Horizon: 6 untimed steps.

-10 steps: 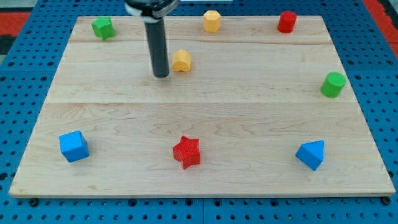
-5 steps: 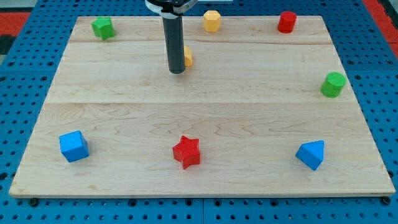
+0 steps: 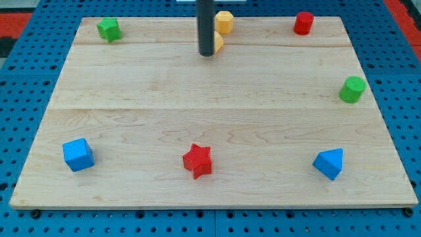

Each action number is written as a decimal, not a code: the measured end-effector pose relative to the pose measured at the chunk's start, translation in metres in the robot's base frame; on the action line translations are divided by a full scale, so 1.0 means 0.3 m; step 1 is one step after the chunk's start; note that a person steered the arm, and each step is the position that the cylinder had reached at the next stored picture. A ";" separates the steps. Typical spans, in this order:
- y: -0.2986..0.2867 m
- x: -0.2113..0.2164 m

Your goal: Slide the yellow heart into the bottom side of the yellow hexagon

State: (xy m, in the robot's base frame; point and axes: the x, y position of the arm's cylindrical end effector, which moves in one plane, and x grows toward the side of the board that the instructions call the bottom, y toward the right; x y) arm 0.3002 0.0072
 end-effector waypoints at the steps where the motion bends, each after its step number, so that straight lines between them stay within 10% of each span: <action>1: 0.096 -0.014; 6: -0.046 -0.086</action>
